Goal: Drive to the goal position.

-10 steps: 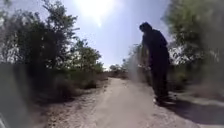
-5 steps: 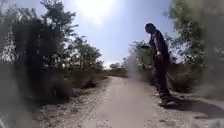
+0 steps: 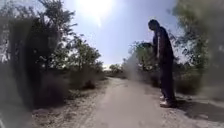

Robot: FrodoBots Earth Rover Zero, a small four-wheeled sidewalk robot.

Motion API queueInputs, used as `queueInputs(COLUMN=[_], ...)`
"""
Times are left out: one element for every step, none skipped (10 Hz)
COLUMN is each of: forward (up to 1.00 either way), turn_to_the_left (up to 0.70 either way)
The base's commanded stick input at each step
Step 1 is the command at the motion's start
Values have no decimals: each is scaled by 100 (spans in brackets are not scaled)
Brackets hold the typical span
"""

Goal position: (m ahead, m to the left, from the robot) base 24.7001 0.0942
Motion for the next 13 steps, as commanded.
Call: queueInputs(forward=[45,45,45,45,45,45,45,45,45,45,45,45,45], turn_to_the_left=[2,2,2,2,2,2,2,2,2,2,2,2,2])
